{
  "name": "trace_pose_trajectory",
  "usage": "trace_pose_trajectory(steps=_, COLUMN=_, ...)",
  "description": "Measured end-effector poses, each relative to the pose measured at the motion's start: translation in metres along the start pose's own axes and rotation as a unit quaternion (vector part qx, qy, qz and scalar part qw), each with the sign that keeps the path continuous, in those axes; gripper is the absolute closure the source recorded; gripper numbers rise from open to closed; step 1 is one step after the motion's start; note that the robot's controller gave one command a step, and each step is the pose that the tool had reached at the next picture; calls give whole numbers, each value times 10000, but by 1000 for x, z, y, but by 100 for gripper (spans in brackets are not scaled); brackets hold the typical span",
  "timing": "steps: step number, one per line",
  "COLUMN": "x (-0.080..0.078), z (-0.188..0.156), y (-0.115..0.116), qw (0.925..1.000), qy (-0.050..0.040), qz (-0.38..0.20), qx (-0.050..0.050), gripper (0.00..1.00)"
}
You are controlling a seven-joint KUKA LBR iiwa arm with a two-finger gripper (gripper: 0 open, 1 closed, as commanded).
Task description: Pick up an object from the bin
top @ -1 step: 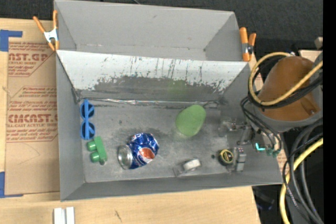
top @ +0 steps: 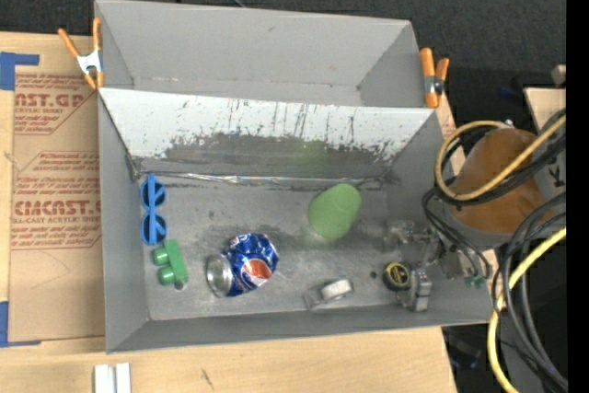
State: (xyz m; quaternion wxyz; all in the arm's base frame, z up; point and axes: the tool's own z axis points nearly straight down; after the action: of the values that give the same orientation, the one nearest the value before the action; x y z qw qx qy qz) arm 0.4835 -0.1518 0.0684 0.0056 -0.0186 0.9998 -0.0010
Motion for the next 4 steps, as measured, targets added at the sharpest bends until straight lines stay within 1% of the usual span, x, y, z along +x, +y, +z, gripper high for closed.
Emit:
trace_pose_trajectory(steps=1, x=-2, z=-32, y=-1, qw=9992, qy=41, qz=399, qx=-9, gripper=0)
trace_pose_trajectory(steps=2, x=4, z=-31, y=5, qw=9992, qy=60, qz=407, qx=-13, gripper=0)
trace_pose_trajectory(steps=3, x=0, z=-1, y=-4, qw=9951, qy=43, qz=986, qx=-9, gripper=0)
trace_pose_trajectory(steps=4, x=-1, z=-1, y=-3, qw=9952, qy=31, qz=982, qx=-9, gripper=0)
